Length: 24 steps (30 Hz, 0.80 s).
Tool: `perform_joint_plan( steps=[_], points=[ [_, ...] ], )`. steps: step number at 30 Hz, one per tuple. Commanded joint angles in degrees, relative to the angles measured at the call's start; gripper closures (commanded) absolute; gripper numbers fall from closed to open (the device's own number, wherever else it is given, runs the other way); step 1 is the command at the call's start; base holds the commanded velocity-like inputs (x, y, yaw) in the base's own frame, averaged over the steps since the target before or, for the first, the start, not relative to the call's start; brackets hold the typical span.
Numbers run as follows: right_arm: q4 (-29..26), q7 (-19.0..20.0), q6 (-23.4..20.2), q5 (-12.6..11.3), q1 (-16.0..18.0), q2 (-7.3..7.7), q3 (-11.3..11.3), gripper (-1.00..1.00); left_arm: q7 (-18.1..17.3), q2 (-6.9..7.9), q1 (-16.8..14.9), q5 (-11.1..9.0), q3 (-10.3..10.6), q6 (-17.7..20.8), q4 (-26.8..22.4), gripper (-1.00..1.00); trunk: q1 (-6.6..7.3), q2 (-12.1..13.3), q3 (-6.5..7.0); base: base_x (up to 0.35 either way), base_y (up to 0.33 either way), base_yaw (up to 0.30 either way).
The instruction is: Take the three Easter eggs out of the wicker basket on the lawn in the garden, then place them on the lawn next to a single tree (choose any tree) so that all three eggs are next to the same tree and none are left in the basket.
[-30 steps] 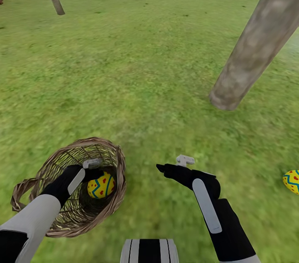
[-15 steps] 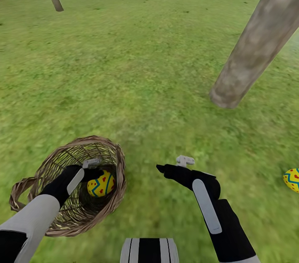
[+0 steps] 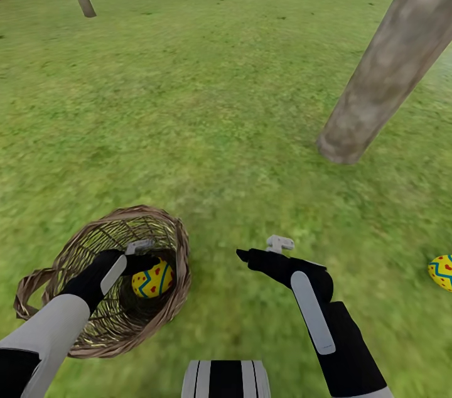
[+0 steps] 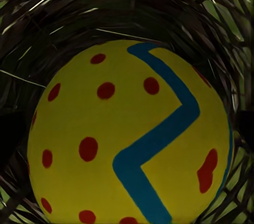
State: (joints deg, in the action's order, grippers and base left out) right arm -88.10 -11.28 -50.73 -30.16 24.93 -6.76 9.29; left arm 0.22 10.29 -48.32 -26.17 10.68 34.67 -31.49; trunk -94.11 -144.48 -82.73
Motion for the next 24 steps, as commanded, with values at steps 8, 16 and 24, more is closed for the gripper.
perform_joint_plan(
  steps=[8,16,24],
  points=[
    [-0.1,-0.6,-0.2,-0.6,0.0,-0.01,0.0,-1.0,-0.3,0.08,0.0,-0.2,0.3,0.1,-0.1,-1.0,-0.12,-0.1,-1.15,0.0,0.0,0.0],
    [-0.1,-0.6,-0.2,-0.5,0.0,-0.01,0.0,-1.0,0.1,0.09,0.0,-0.3,0.3,0.0,-0.1,-1.0,-0.12,-0.1,-1.15,0.0,0.0,0.0],
    [-0.1,-0.6,-0.2,-0.6,0.0,-0.01,0.0,-1.0,0.1,0.11,0.0,-0.3,0.3,0.1,-0.1,-1.0,-0.22,-0.1,-2.03,0.0,0.0,0.0]
  ],
)
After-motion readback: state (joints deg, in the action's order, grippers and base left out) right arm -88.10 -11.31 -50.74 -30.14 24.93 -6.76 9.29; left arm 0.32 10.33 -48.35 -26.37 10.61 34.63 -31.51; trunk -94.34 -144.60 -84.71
